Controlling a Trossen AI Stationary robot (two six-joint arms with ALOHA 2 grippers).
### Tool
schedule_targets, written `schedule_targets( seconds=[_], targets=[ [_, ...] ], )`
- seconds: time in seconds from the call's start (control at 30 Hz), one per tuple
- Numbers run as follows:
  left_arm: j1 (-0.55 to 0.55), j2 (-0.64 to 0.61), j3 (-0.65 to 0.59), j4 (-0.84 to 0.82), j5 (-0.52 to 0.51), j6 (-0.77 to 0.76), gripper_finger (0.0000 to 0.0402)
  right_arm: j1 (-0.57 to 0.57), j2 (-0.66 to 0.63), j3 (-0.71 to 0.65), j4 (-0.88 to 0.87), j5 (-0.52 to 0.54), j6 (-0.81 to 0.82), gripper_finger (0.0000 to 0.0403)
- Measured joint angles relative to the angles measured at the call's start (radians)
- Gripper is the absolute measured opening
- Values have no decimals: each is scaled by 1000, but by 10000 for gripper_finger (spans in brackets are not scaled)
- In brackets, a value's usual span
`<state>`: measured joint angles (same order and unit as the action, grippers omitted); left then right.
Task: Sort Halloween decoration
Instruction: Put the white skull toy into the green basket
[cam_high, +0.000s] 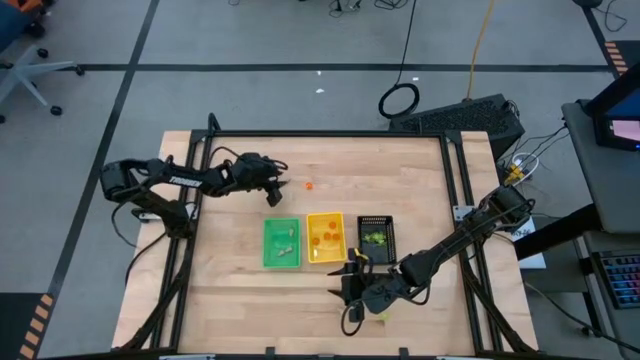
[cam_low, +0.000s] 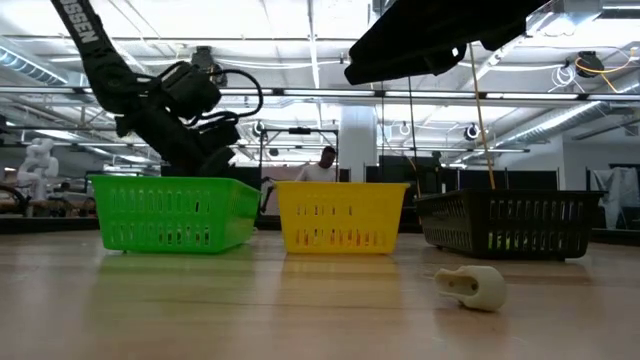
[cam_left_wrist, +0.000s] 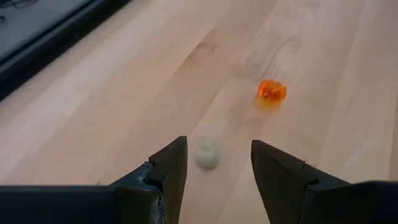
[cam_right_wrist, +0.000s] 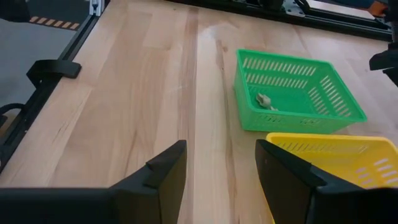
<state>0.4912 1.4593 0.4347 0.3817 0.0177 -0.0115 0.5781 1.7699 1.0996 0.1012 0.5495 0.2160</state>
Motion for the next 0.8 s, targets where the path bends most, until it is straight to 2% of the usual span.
schedule_targets(
  seconds=[0.27,0.43,0.6,0.8],
  targets=[
    [-15,13,-18,17,-31,21,181,0,0,0,1,0,8,178],
    [-15,20,-17,38,-74,22,213,0,0,0,5,0,7,178],
    [-16,88,-16,104,-86,20,242,0,0,0,5,0,7,178],
    [-16,163,-16,194,-81,12,244,0,0,0,5,0,7,178]
  ],
)
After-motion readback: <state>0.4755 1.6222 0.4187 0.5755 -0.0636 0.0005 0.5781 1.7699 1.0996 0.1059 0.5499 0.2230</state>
